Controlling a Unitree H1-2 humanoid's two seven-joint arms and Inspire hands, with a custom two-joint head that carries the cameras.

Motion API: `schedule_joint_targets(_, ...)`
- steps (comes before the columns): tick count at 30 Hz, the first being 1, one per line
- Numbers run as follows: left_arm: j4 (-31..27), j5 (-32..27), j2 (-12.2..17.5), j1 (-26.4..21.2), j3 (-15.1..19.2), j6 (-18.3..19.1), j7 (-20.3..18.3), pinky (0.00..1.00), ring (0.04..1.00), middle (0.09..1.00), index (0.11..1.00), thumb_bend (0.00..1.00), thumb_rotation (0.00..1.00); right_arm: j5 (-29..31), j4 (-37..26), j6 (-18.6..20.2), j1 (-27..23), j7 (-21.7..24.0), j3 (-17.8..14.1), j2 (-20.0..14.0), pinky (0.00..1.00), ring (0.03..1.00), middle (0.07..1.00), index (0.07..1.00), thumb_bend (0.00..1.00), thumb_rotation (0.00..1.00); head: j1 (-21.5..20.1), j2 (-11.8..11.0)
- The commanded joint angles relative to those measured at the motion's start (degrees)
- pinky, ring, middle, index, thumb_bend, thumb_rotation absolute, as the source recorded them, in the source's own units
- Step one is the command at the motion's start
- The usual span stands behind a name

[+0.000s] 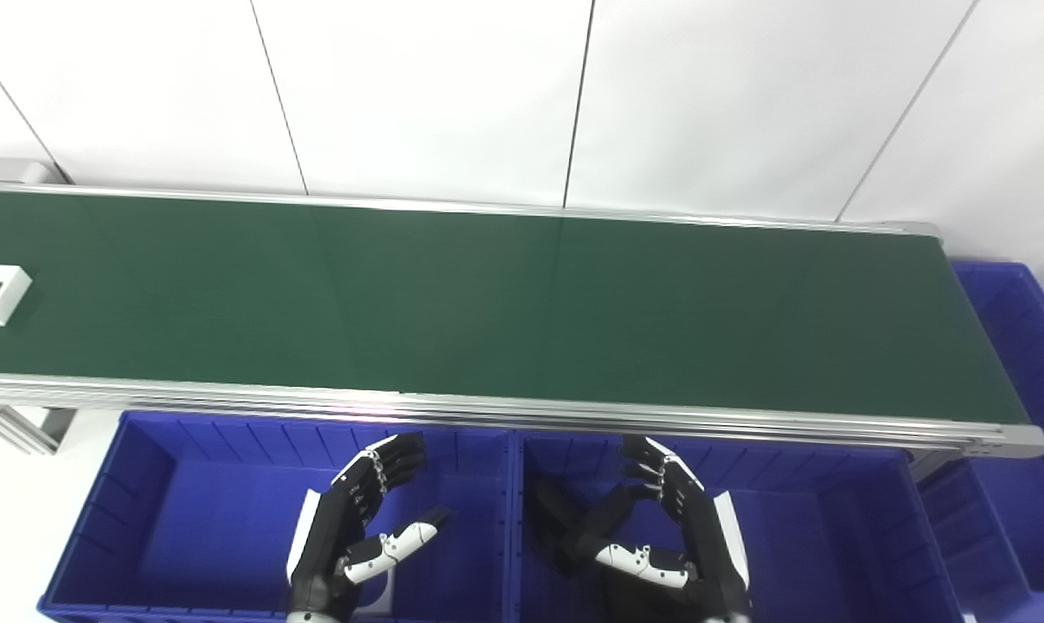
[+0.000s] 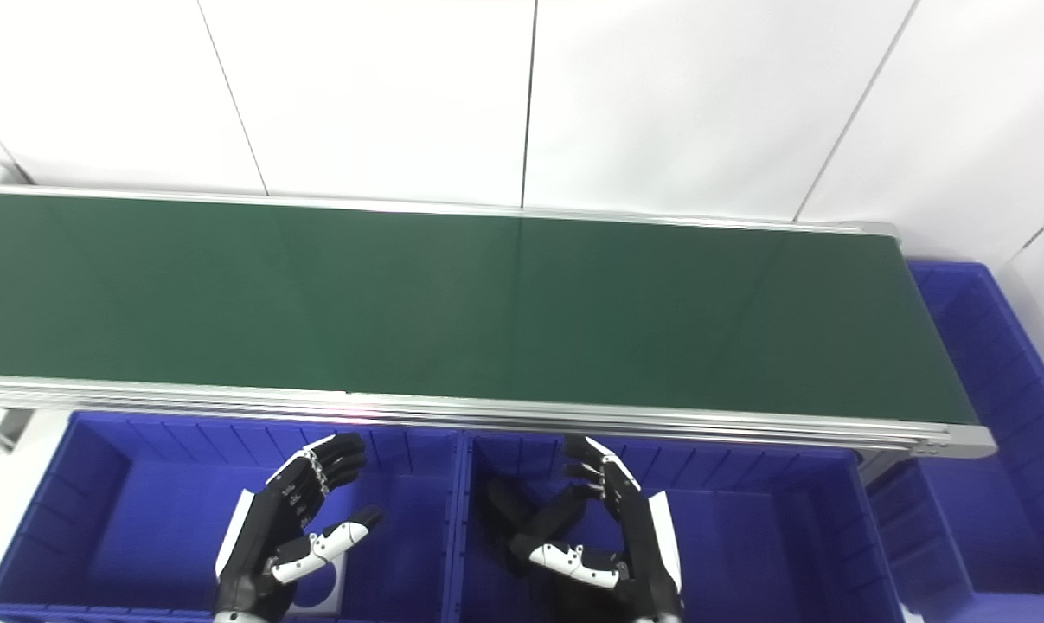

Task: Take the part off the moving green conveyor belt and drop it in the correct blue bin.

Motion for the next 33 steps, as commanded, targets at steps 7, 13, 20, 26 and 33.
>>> schedule_joint_targets(7, -0.4, 0.2, 0.0, -0.4, -0.1, -1.5, 0.3, 0.79, 0.763, 0.778, 0.740, 0.57, 0.00, 0.0, -1.0, -3.0, -0.5, 0.6, -0.7, 0.3, 0.64, 0.739, 0.794, 0.796, 0.72, 0.08, 0.2, -0.2)
schedule_joint_targets(13, -0.6, 0.1, -0.1, -0.4, -0.1, -1.2, 0.3, 0.80, 0.769, 0.779, 0.742, 0.57, 0.00, -0.1, -0.7, -3.1, -0.6, 0.6, -0.6, 0.1, 0.64, 0.737, 0.794, 0.790, 0.72, 0.07, 0.2, -0.2)
schedule_joint_targets(20, 0.0, 0.4, -0.2, -0.9, -0.2, -1.7, 0.3, 0.80, 0.772, 0.780, 0.742, 0.56, 0.00, -0.2, -0.3, -3.2, -0.9, 0.4, -0.5, 0.1, 0.64, 0.735, 0.789, 0.789, 0.71, 0.07, 0.5, -0.8)
schedule_joint_targets(26, 0.5, 1.1, -0.2, -0.9, -0.2, -2.2, 0.7, 0.80, 0.771, 0.778, 0.741, 0.56, 0.00, 0.0, 0.0, -3.1, -0.8, 0.5, -0.5, 0.0, 0.64, 0.736, 0.790, 0.790, 0.71, 0.07, 1.8, -1.5)
schedule_joint_targets(33, 1.1, 1.8, -0.7, -0.7, -0.4, -2.3, 1.1, 0.80, 0.769, 0.780, 0.743, 0.57, 0.00, 0.3, 0.4, -3.1, -0.8, 0.8, -0.6, -0.4, 0.66, 0.747, 0.796, 0.795, 0.71, 0.05, 4.4, -2.7)
